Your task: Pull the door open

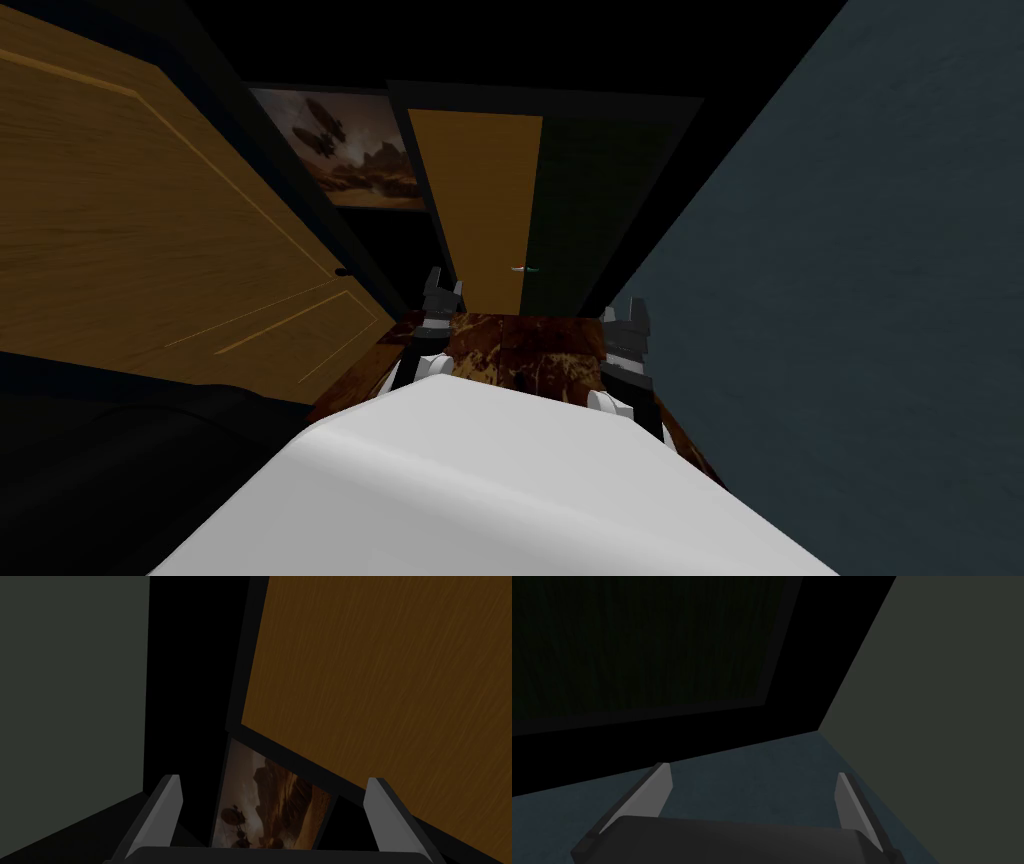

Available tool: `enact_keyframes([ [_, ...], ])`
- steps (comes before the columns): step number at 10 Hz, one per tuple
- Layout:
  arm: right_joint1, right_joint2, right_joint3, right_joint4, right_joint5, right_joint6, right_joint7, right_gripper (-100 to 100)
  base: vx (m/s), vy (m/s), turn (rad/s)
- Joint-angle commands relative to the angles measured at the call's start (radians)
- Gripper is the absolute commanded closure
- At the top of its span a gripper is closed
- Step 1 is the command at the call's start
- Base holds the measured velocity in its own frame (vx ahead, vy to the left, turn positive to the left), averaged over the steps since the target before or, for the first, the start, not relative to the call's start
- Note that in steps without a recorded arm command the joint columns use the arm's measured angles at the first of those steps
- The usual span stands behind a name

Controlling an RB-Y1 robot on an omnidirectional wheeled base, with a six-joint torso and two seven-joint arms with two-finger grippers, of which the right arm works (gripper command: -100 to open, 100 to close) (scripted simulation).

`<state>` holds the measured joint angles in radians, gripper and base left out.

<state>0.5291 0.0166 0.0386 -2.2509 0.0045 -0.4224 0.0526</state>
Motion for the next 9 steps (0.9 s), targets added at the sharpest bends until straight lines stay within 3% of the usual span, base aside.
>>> enact_keyframes([
  [1,-0.012,-0.008,-0.002,0.029,-0.004,-0.007,-0.002,-100,0.044,0.007,0.048],
  [9,-0.079,-0.046,-0.013,0.193,-0.027,-0.047,-0.01,-100,0.085,0.009,0.044],
])
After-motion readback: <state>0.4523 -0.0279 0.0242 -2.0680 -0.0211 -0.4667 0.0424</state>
